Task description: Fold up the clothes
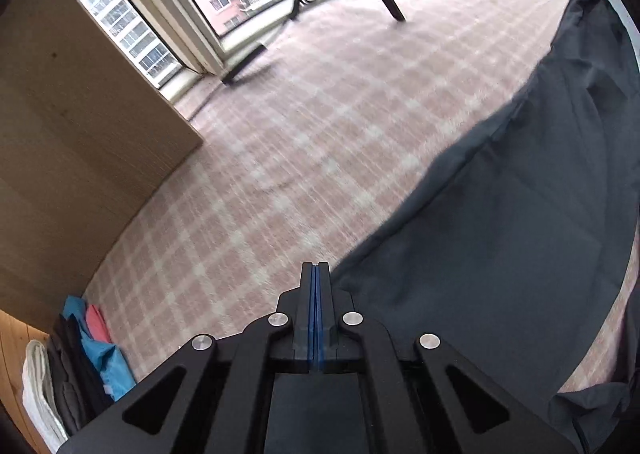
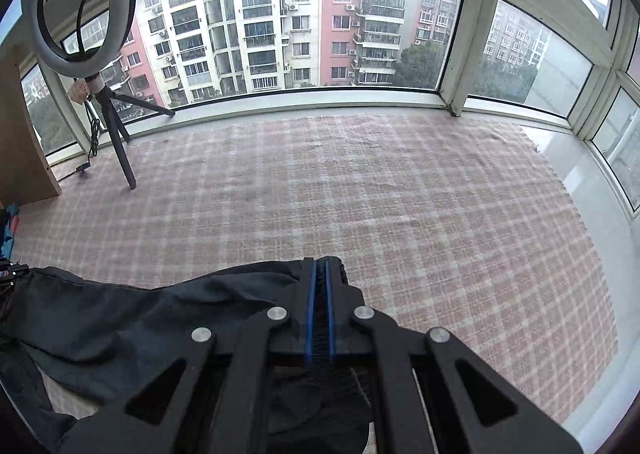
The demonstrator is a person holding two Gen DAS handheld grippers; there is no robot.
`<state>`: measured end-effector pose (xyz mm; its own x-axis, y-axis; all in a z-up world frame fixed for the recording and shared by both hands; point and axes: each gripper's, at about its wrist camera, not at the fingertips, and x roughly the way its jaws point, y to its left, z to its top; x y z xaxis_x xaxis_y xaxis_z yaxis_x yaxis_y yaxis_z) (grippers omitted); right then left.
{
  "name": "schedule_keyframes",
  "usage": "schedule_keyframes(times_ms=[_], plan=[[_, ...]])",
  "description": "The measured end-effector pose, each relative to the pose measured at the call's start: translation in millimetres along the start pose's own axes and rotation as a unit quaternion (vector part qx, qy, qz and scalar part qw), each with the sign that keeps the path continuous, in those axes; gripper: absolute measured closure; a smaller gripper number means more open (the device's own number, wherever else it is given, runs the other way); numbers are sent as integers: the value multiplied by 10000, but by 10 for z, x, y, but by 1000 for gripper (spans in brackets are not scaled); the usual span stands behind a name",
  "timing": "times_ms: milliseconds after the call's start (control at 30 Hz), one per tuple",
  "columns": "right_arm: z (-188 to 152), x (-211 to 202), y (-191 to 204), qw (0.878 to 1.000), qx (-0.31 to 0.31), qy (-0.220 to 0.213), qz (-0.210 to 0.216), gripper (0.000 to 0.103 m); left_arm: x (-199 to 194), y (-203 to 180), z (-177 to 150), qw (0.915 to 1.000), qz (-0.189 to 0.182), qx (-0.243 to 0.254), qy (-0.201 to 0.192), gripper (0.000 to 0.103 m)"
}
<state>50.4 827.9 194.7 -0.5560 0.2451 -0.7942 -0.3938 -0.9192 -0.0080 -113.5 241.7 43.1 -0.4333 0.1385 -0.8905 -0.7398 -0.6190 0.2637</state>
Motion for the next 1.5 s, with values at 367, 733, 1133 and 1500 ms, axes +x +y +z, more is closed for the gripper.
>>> schedule_keyframes(times_ms=[367, 733, 1133, 1500], plan=[[118, 317, 10, 9998, 164, 104, 43, 99, -104, 456, 148, 9983, -515, -223, 136, 96], [-139, 499, -21, 9981, 324, 509, 139, 99, 443, 318, -445, 9881, -749, 258, 1320, 67], [-82, 449, 70, 9986, 171, 468, 171, 99, 317, 9, -496, 9930, -146, 814, 841, 102], [192, 207, -96, 9976, 630, -247, 146, 99, -154, 629, -30, 9982, 599, 12, 36, 102]])
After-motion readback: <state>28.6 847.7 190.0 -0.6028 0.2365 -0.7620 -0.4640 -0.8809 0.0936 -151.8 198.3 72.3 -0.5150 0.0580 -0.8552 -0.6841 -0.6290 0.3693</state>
